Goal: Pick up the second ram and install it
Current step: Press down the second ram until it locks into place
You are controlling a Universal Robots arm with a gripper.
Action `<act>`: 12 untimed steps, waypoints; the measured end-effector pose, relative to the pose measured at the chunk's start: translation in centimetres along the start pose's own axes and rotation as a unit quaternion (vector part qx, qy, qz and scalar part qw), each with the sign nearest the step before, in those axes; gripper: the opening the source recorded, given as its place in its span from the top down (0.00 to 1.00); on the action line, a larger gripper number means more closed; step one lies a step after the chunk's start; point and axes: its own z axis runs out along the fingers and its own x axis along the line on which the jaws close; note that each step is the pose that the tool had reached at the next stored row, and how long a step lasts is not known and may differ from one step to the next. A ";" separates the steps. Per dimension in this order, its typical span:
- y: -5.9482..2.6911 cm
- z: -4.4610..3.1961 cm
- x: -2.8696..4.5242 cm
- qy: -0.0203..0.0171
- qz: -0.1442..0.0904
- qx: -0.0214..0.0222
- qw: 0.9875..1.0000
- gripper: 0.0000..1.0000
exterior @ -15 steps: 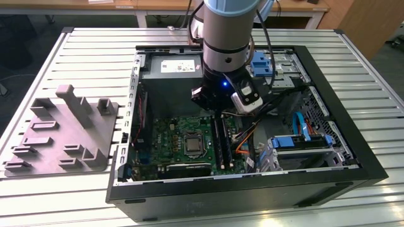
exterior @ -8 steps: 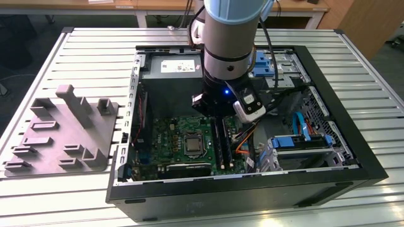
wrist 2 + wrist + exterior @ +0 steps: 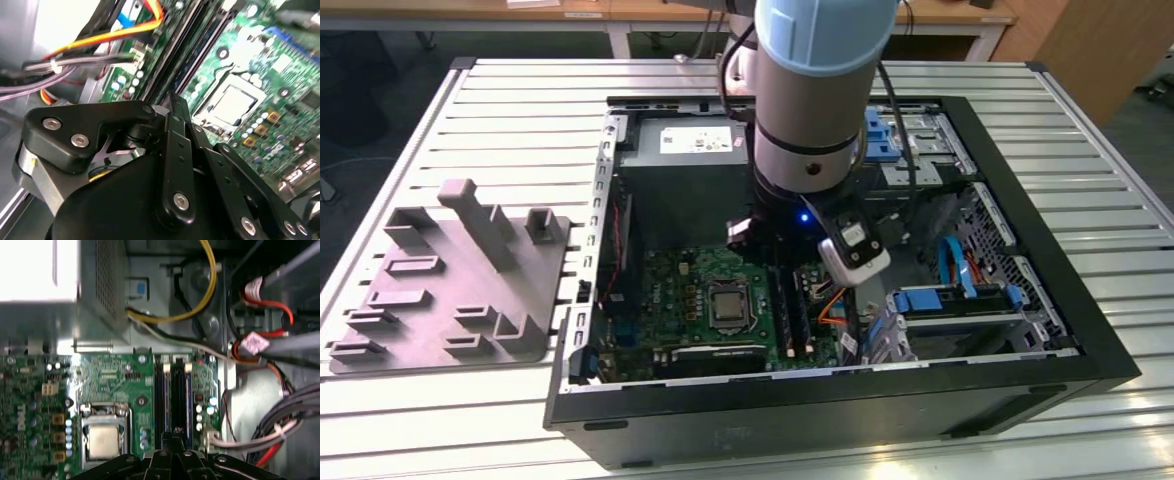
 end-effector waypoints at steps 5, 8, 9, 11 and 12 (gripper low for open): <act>-1.47 -0.04 -0.05 0.000 0.000 0.000 1.000 0.90; -2.18 -0.07 -0.07 0.000 0.000 0.000 1.000 0.90; -2.39 -0.08 -0.08 0.000 0.000 0.000 1.000 0.90; -2.85 -0.09 -0.10 0.000 0.000 0.000 1.000 0.90; -3.06 -0.09 -0.10 0.000 0.000 0.000 1.000 0.90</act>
